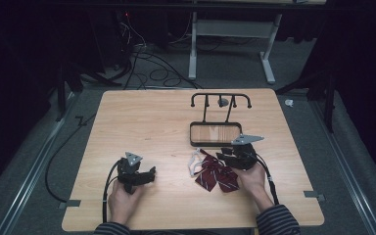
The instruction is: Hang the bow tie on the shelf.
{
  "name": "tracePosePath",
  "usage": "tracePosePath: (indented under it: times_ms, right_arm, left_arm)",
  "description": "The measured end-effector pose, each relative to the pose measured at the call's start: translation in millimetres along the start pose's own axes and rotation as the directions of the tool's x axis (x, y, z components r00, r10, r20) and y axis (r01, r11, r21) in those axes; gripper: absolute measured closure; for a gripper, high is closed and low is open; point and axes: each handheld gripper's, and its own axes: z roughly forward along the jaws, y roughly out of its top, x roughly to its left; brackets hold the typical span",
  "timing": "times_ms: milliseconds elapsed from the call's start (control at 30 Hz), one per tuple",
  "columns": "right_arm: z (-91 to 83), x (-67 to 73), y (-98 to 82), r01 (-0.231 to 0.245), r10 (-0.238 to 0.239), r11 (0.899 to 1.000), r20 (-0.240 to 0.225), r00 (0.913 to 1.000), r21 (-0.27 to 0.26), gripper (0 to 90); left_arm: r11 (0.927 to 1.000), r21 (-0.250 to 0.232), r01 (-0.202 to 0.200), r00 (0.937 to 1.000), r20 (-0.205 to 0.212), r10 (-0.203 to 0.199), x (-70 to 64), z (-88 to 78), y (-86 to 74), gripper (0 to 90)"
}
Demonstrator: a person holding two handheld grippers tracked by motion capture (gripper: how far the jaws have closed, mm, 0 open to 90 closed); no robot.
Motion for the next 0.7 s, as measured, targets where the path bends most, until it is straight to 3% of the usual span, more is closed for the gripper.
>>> tracePosePath:
  times_ms: [400, 700]
  right_arm:
    - [24.5, 1.2, 6.9, -0.011, 0.012, 0.998, -0.017, 0.9998, 0.058, 67.4]
    - [45.0, 1.7, 4.6, -0.049, 0.05, 0.998, -0.016, 0.9986, 0.048, 69.5]
  left_arm:
    - [1.0, 0.0, -0.001, 1.0, 0.0, 0.001, 0.0, 0.0, 0.0, 15.8]
    - [1.0, 0.0, -0.001, 1.0, 0.0, 0.001, -0.1, 0.1, 0.0, 15.8]
